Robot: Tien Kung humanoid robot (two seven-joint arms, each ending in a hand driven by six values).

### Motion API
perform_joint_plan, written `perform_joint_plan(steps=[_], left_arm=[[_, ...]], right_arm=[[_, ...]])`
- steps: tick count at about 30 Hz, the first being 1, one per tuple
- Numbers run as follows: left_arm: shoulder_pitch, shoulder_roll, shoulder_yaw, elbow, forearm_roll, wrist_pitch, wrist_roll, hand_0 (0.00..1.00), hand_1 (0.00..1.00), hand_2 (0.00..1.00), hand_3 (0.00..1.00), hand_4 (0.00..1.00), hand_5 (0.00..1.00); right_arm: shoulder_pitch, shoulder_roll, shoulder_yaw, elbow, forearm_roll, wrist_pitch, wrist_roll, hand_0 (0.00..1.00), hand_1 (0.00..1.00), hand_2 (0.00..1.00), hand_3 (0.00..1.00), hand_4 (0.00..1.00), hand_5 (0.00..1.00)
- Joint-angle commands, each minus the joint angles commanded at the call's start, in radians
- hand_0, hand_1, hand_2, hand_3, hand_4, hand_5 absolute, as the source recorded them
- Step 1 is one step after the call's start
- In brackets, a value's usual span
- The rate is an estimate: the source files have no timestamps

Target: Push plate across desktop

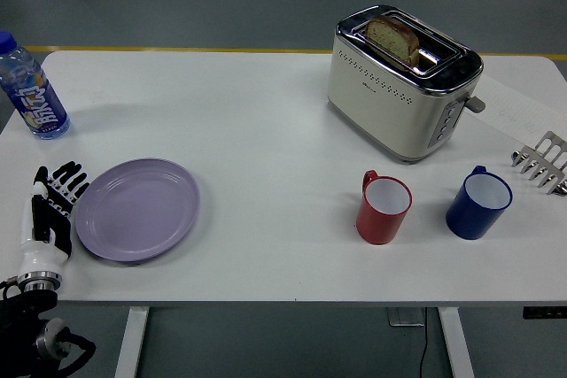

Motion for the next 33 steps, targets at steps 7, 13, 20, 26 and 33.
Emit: perform_joint_plan(steps=[7,13,20,26,33], left_arm=[[0.008,-0.016,0.041,-0.016,-0.025,0.007,-0.013,0.723,0.767,0.756,0.658,0.550,0.998],[0.009,-0.036,0.091,-0.029,-0.049,0.013,-0.022,0.724,0.767,0.756,0.657,0.525,0.998],[0.010,-0.043,0.158,-0.071,-0.070,0.019,-0.030,0.724,0.767,0.757,0.657,0.523,0.998],[0.015,-0.047,0.217,-0.099,-0.087,0.028,-0.043,0.725,0.767,0.757,0.656,0.520,0.998],[0.010,-0.045,0.278,-0.130,-0.106,0.039,-0.057,0.722,0.767,0.756,0.655,0.516,0.998]], right_arm=[[-0.004,-0.001,-0.004,0.000,0.002,0.000,0.000,0.586,0.582,0.718,0.640,0.433,0.434],[-0.006,0.000,-0.008,-0.001,0.004,0.001,0.000,0.586,0.581,0.718,0.639,0.433,0.435],[-0.008,-0.001,-0.011,-0.002,0.004,0.002,0.001,0.586,0.582,0.718,0.639,0.432,0.434],[-0.010,-0.002,-0.011,-0.003,-0.001,0.003,0.002,0.586,0.582,0.719,0.639,0.431,0.434],[-0.009,-0.002,-0.004,-0.002,-0.010,0.002,0.002,0.586,0.581,0.718,0.639,0.431,0.434]])
